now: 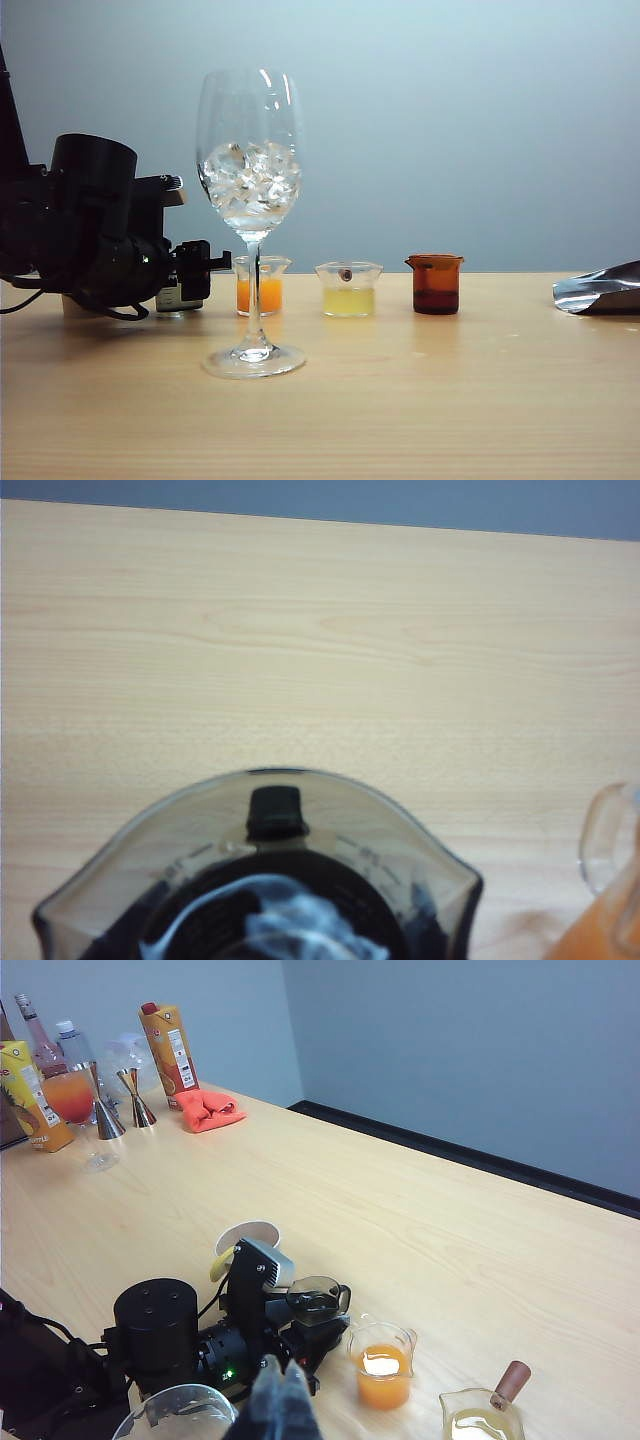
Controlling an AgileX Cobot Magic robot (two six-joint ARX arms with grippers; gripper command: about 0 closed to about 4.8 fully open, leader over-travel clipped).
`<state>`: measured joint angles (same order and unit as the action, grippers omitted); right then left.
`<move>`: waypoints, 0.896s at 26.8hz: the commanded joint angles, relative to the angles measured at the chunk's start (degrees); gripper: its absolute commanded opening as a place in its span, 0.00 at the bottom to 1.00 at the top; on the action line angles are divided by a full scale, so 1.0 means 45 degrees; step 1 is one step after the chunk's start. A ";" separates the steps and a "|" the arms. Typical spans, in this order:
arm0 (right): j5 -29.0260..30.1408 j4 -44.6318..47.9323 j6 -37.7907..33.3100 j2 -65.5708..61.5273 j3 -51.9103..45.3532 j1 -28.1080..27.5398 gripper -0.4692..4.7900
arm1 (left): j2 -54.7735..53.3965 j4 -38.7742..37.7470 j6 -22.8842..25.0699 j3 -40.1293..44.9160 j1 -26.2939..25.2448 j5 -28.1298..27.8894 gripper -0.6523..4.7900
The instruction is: Pick up the first measuring cup from the left, pour the coconut rum inside into the goblet, and finally put the measuring cup back in its original place.
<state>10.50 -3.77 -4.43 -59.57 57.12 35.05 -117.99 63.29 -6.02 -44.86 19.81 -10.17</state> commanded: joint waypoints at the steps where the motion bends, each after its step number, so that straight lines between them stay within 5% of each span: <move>1: 0.0034 0.0228 0.0039 0.0087 0.0039 0.0000 0.07 | 0.0204 0.0738 0.0019 -0.0029 0.0024 0.0355 0.45; 24: 0.0277 0.0563 0.0039 0.0199 0.0058 0.0000 0.07 | 0.4585 -0.2084 0.1365 -0.0024 0.0000 0.1224 0.45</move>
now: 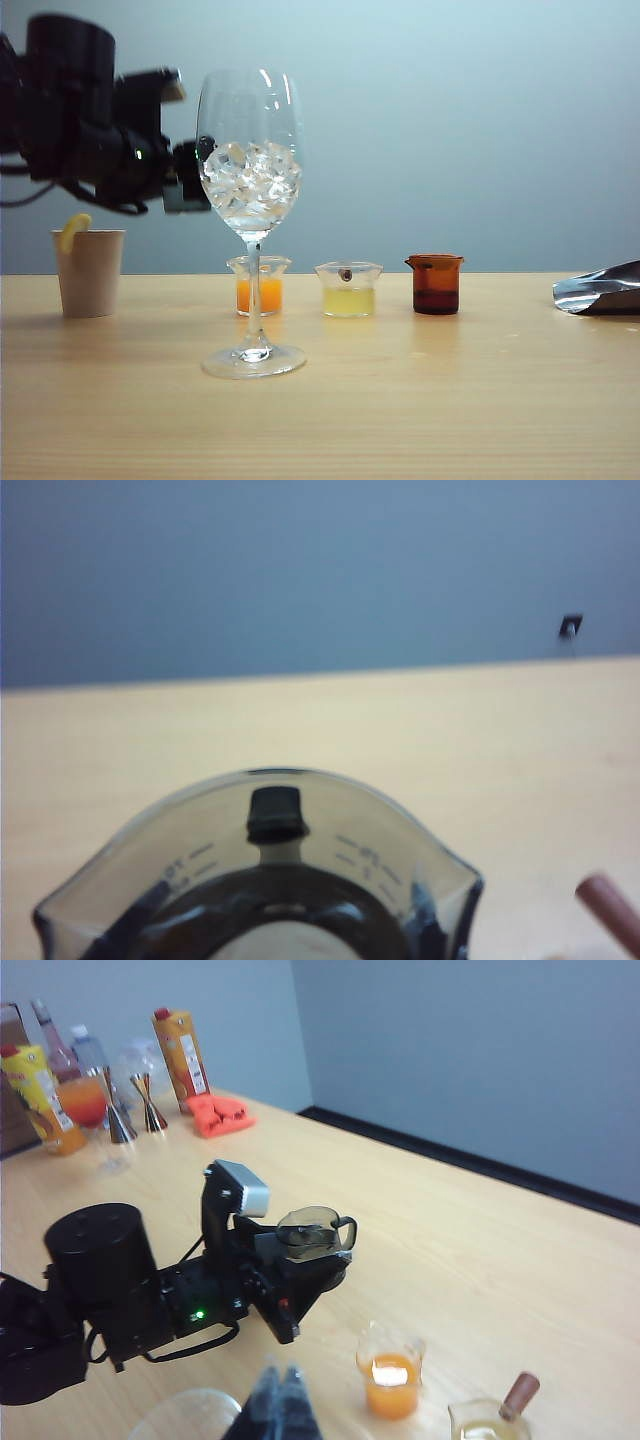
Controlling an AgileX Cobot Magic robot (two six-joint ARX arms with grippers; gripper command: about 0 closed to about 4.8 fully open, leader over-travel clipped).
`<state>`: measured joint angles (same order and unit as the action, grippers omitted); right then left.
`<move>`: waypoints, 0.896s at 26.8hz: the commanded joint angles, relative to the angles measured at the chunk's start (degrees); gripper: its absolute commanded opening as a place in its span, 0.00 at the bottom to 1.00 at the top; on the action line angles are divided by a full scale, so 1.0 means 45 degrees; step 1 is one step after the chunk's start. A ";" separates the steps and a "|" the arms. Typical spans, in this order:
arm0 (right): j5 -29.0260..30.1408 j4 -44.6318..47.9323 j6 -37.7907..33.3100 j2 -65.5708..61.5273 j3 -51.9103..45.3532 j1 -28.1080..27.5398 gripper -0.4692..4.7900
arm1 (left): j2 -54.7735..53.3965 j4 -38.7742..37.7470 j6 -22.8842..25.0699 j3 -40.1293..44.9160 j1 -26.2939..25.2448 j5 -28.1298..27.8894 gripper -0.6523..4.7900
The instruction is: Pick up the first measuring cup from the left, pour the coconut rum inside into the goblet, and finally put the measuring cup back in its original place.
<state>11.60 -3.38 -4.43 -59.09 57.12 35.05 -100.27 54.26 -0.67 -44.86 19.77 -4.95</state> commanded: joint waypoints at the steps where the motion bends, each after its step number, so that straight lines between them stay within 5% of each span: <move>1: 0.0034 0.0476 0.0039 0.0102 0.0058 0.0000 0.07 | 0.0952 -0.0165 0.0151 -0.0024 0.0015 0.0068 0.45; 6: 0.0690 0.0379 -0.0039 0.0097 0.0083 0.0019 0.07 | 0.2744 -0.2404 0.0160 -0.0024 0.0015 0.1205 0.45; 15: 0.1122 -0.3079 0.0049 0.0073 0.1447 0.0102 0.07 | 0.4240 -0.5333 0.0855 -0.0019 0.0015 0.2050 0.45; 24: -0.0141 -0.4551 0.0607 0.0107 0.1491 0.2278 0.07 | 0.5353 -0.6693 0.1836 -0.0019 0.0029 0.2710 0.45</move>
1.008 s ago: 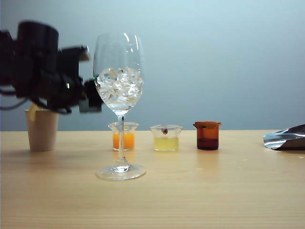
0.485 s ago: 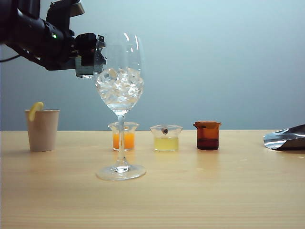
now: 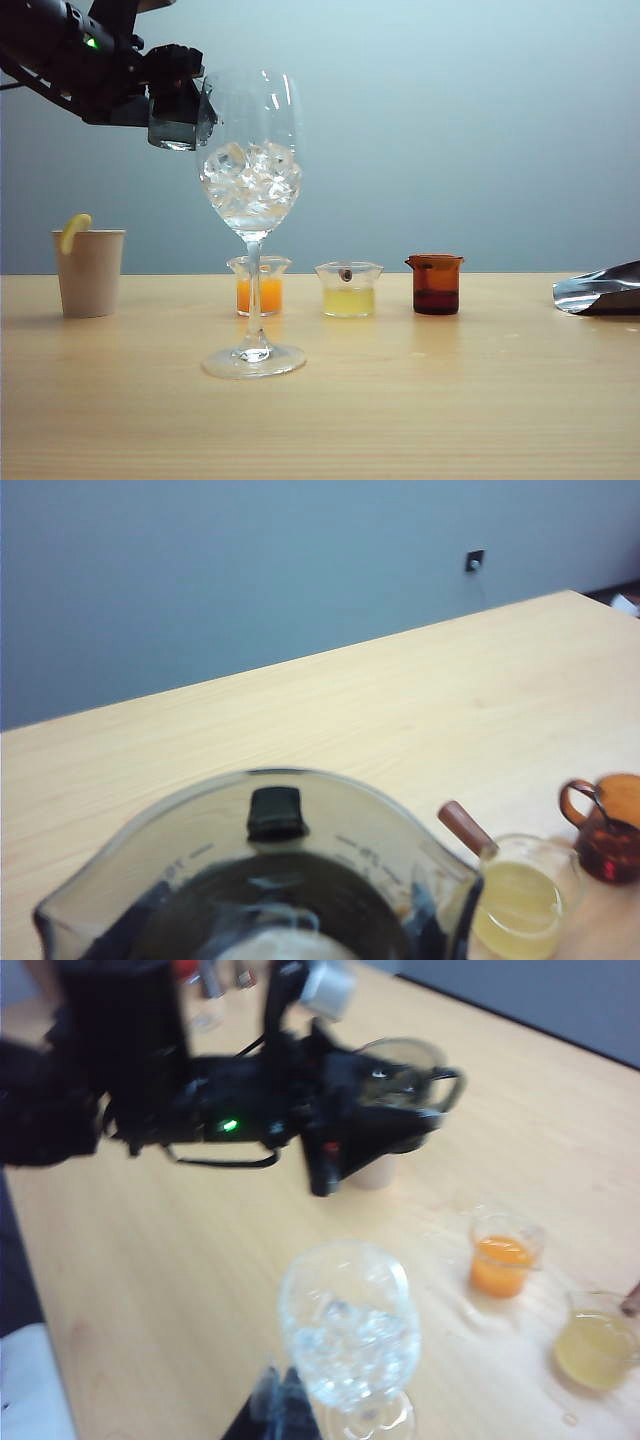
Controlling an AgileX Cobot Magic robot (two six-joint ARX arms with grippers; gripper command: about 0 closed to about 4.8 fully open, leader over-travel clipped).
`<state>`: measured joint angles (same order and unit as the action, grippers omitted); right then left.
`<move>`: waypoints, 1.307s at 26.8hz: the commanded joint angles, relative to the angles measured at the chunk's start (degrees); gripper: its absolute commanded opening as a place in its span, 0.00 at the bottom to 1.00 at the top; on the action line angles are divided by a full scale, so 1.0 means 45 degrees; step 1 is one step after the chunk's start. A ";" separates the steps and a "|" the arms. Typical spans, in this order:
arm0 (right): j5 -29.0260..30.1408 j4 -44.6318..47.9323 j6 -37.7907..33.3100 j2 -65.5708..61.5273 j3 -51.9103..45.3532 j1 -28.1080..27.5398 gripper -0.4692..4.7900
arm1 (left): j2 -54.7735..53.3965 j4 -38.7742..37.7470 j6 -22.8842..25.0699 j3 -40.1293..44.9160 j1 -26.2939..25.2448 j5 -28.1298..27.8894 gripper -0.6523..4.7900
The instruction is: Pick up the first measuring cup from the left, pour the coconut rum inside into the goblet, and finally put the measuring cup back in its original place.
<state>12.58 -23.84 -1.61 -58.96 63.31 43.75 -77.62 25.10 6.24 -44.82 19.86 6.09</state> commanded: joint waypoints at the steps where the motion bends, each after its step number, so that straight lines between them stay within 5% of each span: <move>1: -0.0393 -0.0024 -0.0092 0.0083 0.0117 0.0423 0.07 | 0.0384 -0.0301 0.0359 -0.0029 0.0005 0.0398 0.45; 9: -0.0481 -0.0092 -0.0656 0.0151 0.0117 0.0855 0.07 | 0.1273 -0.2273 0.1617 -0.0029 0.0010 0.1326 0.45; 35: -0.0491 -0.0083 -0.0641 0.0151 0.0112 0.0840 0.07 | 0.1705 -0.1423 0.3803 -0.0029 0.0855 0.3041 0.45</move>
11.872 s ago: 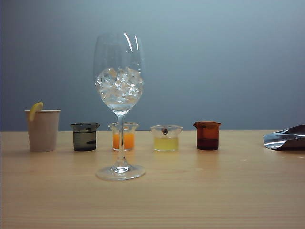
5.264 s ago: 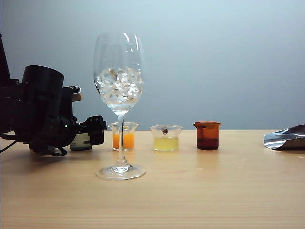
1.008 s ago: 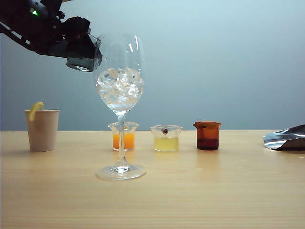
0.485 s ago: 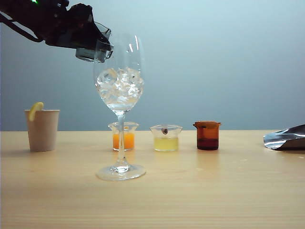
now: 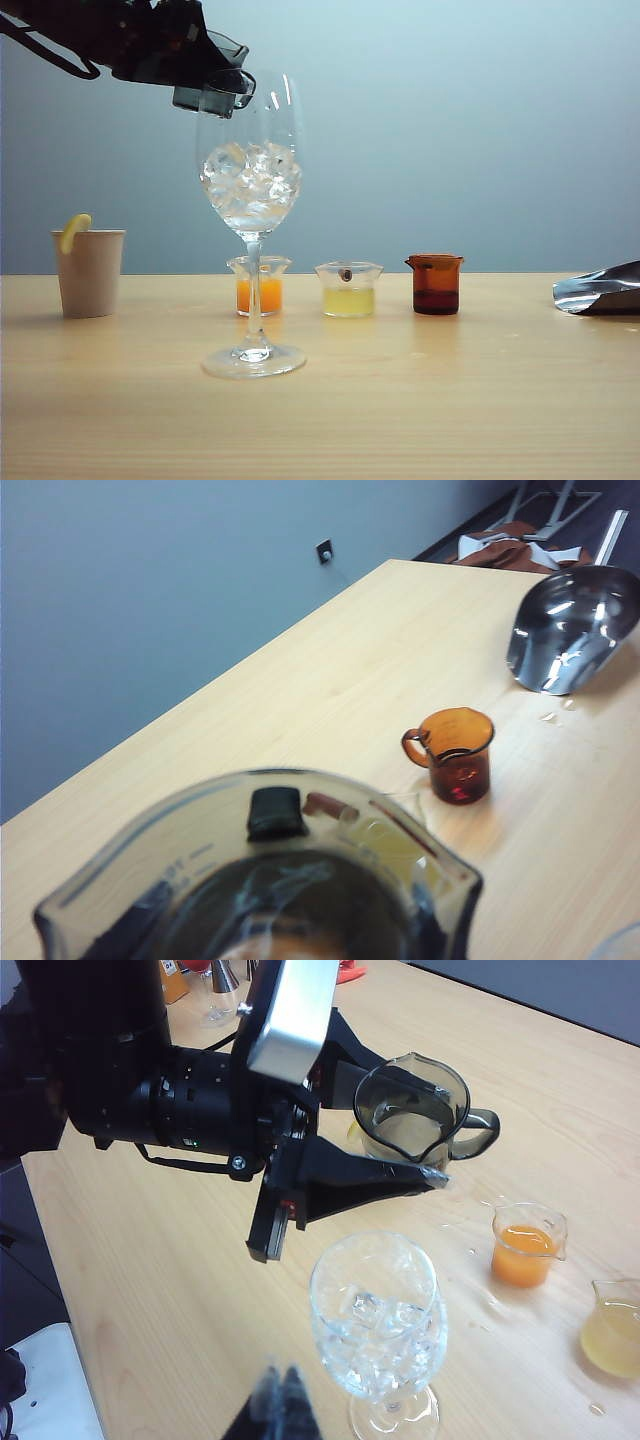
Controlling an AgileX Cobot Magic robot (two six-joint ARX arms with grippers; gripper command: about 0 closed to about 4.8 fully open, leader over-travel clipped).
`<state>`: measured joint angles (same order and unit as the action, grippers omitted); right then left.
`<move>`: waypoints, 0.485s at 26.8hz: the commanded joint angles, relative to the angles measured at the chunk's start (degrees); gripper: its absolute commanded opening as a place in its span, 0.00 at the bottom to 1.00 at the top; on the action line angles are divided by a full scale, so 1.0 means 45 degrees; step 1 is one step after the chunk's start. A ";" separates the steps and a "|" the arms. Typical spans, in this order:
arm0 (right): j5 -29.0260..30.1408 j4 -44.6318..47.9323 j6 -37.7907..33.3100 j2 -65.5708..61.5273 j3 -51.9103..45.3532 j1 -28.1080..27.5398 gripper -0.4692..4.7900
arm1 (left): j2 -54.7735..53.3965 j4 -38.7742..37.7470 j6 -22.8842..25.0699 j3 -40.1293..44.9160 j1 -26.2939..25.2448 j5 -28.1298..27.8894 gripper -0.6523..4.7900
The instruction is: Pick up the first measuring cup from the left, pour the coconut rum inside into the goblet, and finally put the measuring cup back in its original place.
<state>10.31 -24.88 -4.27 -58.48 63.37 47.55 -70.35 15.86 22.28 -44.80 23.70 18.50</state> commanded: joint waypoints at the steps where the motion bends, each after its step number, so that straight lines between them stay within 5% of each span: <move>1: 0.0015 0.0146 -0.0049 0.0044 0.0097 -0.0005 0.07 | 0.0087 0.0719 0.0437 -0.0034 0.0000 0.0282 0.45; 8: 0.0010 0.0151 -0.0044 0.0044 0.0097 -0.0005 0.07 | 0.0121 0.1137 0.0646 -0.0039 0.0000 0.0996 0.45; 13: -0.0029 0.0160 -0.0034 0.0044 0.0097 -0.0005 0.07 | 0.0175 0.1122 0.2021 -0.0039 0.0010 0.1768 0.45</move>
<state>10.28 -24.88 -4.25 -58.48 63.37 47.55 -69.93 19.44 28.80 -44.80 23.70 25.02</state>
